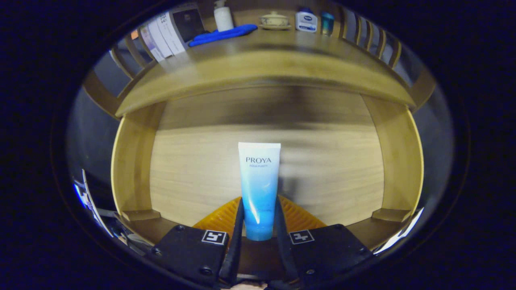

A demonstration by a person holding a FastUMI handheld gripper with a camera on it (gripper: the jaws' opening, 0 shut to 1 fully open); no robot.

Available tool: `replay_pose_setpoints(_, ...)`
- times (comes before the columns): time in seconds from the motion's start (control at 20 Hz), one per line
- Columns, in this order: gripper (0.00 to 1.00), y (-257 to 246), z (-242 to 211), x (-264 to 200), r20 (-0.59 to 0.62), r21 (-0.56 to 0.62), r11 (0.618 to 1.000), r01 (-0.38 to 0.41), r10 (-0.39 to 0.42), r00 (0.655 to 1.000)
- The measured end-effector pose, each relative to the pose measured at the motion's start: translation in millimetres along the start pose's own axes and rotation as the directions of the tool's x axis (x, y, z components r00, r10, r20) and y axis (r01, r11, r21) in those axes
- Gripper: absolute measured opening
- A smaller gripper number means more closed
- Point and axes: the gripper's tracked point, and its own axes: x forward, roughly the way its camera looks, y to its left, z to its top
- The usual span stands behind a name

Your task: Pull open the drawer, take out the items inside it, and place them on the countertop above the cabinet.

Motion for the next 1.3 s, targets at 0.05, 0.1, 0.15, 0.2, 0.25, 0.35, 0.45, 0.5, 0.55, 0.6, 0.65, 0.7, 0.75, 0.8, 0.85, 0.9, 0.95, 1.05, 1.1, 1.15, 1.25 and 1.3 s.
replay_pose_setpoints(0.05,0.43,0.2,3.0,-10.3,0.015,-0.004,1.0,-0.003,0.003,1.0)
replay_pose_setpoints(0.1,0.43,1.8,6.9,-19.6,0.029,-0.01,1.0,-0.01,0.011,1.0)
replay_pose_setpoints(0.15,0.43,3.6,10.2,-29.1,0.043,-0.014,1.0,-0.018,0.019,0.999)
replay_pose_setpoints(0.2,0.43,6.5,16.3,-38.8,0.06,-0.018,1.0,-0.025,0.026,0.998)
replay_pose_setpoints(0.25,0.43,8.5,22.0,-47.4,0.076,-0.027,0.999,-0.03,0.032,0.997)
replay_pose_setpoints(0.35,0.43,11.5,38.4,-64.4,0.107,-0.029,0.999,-0.036,0.039,0.993)
replay_pose_setpoints(0.45,0.43,11.9,58.1,-73.4,0.128,-0.023,0.999,-0.029,0.031,0.991)
replay_pose_setpoints(0.5,0.43,11.2,68.7,-75.9,0.135,-0.014,1.0,-0.023,0.025,0.991)
replay_pose_setpoints(0.55,0.43,11.9,79.8,-77.0,0.138,-0.007,1.0,-0.017,0.018,0.99)
replay_pose_setpoints(0.6,0.43,12.0,91.0,-76.4,0.142,-0.003,1.0,-0.013,0.013,0.99)
replay_pose_setpoints(0.65,0.43,12.9,100.7,-75.3,0.143,0.004,1.0,-0.006,0.005,0.99)
replay_pose_setpoints(0.7,0.43,13.7,110.4,-73.8,0.141,-0.001,1.0,-0.005,0.005,0.99)
replay_pose_setpoints(0.75,0.43,14.4,118.4,-71.1,0.139,-0.001,1.0,-0.004,0.005,0.99)
replay_pose_setpoints(0.8,0.43,15.0,127.7,-67.1,0.137,0.006,1.0,-0.001,0.0,0.991)
replay_pose_setpoints(0.85,0.43,16.1,135.9,-62.3,0.129,0.017,1.0,0.0,-0.002,0.992)
replay_pose_setpoints(0.9,0.43,16.7,144.6,-57.8,0.124,0.029,1.0,-0.006,0.002,0.992)
replay_pose_setpoints(0.95,0.43,19.7,154.1,-53.5,0.123,0.039,0.999,-0.021,0.016,0.992)
replay_pose_setpoints(1.05,0.43,14.7,171.5,-45.3,0.128,0.05,0.999,-0.004,-0.003,0.992)
replay_pose_setpoints(1.1,0.43,9.0,180.2,-40.5,0.135,0.047,0.999,0.023,-0.029,0.99)
replay_pose_setpoints(1.15,0.43,5.9,188.5,-33.7,0.142,0.038,0.998,0.042,-0.047,0.989)
replay_pose_setpoints(1.25,0.43,5.3,197.0,-24.1,0.144,0.062,0.997,0.04,-0.049,0.988)
replay_pose_setpoints(1.3,0.43,5.8,197.8,-19.2,0.135,0.073,0.997,0.03,-0.039,0.99)
